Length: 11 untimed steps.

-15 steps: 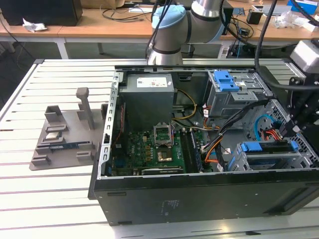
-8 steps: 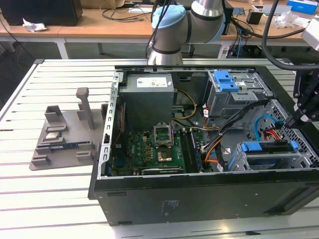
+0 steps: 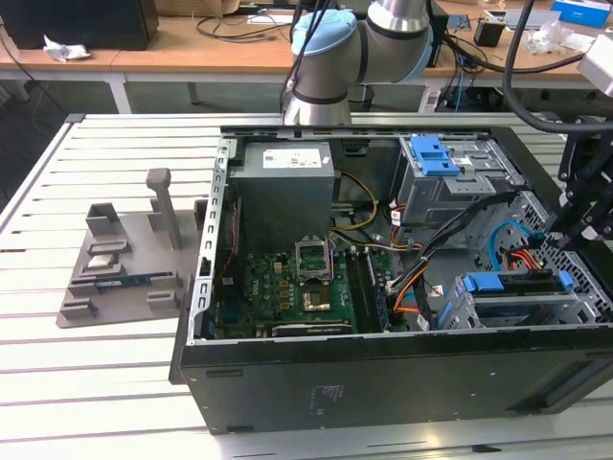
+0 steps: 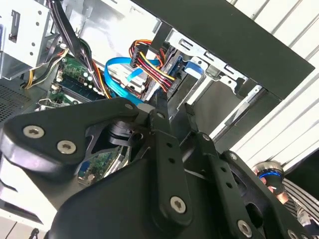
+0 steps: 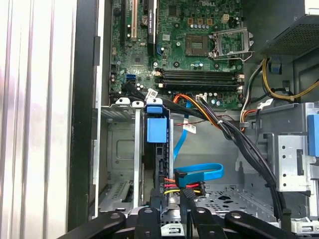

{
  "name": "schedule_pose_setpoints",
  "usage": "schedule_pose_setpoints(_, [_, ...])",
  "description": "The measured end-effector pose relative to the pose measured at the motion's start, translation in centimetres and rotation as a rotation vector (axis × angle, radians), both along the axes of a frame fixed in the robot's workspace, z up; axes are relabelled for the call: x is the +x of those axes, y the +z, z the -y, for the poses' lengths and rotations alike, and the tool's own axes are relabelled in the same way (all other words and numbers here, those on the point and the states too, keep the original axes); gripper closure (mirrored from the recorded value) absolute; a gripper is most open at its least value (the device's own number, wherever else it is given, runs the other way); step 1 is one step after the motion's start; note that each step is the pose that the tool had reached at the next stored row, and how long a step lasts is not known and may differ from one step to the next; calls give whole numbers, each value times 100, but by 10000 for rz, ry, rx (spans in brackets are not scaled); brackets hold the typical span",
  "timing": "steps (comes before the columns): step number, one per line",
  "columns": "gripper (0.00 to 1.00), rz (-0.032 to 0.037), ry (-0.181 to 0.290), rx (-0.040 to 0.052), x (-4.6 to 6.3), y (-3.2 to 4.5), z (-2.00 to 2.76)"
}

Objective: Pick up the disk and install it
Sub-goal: 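Insert the second disk wire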

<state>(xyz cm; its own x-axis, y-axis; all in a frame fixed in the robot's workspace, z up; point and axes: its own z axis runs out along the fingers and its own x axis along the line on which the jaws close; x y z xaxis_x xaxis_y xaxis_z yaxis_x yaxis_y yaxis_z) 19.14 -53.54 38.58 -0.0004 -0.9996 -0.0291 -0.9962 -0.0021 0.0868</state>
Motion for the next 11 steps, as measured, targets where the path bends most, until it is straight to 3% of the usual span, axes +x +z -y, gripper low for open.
schedule_pose_setpoints(3, [70, 0, 1, 0, -39, -8, -61])
schedule_pose_setpoints(7, [70, 0, 36, 82, -142, -74, -63])
schedule_pose_setpoints(11, [70, 0, 56, 106, -146, -90, -63])
